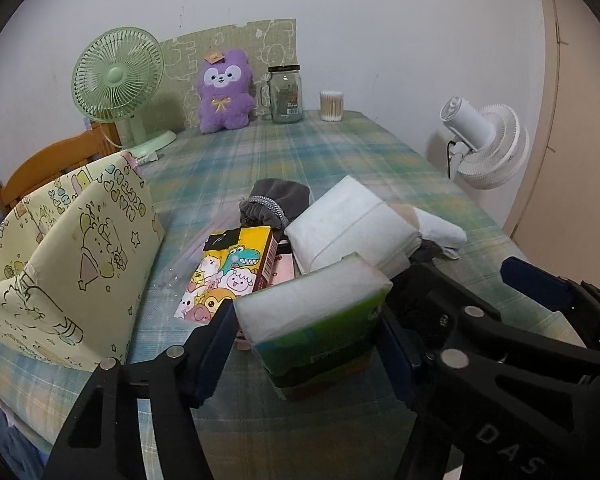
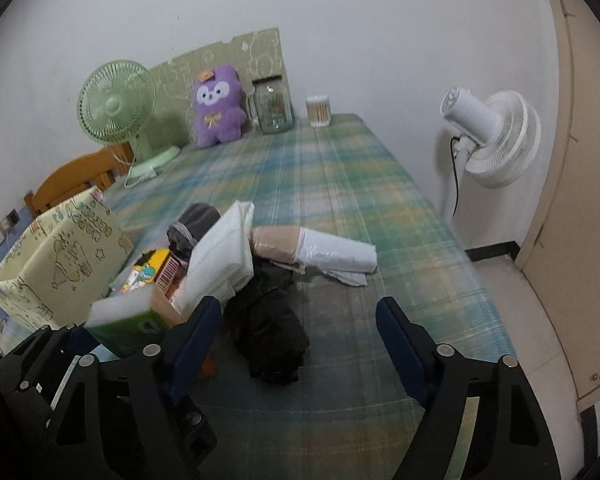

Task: Organize soft objects
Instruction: 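Reach the left tool to the green tissue pack while the right tool reaches the black umbrella, then grasp the tissue pack with the left tool while the right tool grasps the black umbrella, then carry the tissue pack and umbrella with both tools over the cartoon storage box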

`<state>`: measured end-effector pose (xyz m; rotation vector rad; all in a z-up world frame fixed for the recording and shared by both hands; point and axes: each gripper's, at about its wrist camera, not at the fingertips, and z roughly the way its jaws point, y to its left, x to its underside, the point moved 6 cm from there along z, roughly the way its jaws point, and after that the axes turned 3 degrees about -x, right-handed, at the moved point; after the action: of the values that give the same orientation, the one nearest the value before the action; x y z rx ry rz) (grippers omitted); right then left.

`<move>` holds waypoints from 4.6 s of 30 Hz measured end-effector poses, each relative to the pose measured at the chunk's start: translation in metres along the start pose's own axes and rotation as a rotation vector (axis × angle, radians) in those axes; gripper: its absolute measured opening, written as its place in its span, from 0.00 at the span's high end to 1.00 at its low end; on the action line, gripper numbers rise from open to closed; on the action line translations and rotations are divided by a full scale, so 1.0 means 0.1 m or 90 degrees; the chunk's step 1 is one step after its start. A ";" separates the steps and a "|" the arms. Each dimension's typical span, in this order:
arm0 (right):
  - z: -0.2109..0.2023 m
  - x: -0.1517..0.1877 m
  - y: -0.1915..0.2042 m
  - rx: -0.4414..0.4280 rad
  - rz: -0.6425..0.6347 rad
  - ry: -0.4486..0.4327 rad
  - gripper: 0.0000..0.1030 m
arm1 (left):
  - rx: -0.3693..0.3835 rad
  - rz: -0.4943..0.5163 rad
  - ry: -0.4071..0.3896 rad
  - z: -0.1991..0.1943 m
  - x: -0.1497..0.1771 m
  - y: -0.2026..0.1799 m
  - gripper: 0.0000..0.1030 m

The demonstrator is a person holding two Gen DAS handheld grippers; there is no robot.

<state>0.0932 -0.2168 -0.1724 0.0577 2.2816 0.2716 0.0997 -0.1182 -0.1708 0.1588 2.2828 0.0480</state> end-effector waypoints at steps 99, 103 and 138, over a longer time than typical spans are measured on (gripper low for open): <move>-0.34 -1.06 1.81 -0.052 -0.103 -0.097 0.76 | -0.013 -0.035 -0.129 -0.70 -0.95 1.47 0.52; -0.22 -1.06 1.97 -0.064 -0.113 -0.090 0.76 | -0.025 -0.038 -0.126 -0.66 -0.93 1.64 0.52; 0.64 -0.58 2.72 -0.127 -0.179 0.018 0.76 | -0.087 -0.095 -0.006 0.08 -0.42 2.46 0.20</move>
<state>0.1668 0.0525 -0.1121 -0.3691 2.2443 0.3509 0.1572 0.1204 -0.1236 -0.0825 2.2666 0.1245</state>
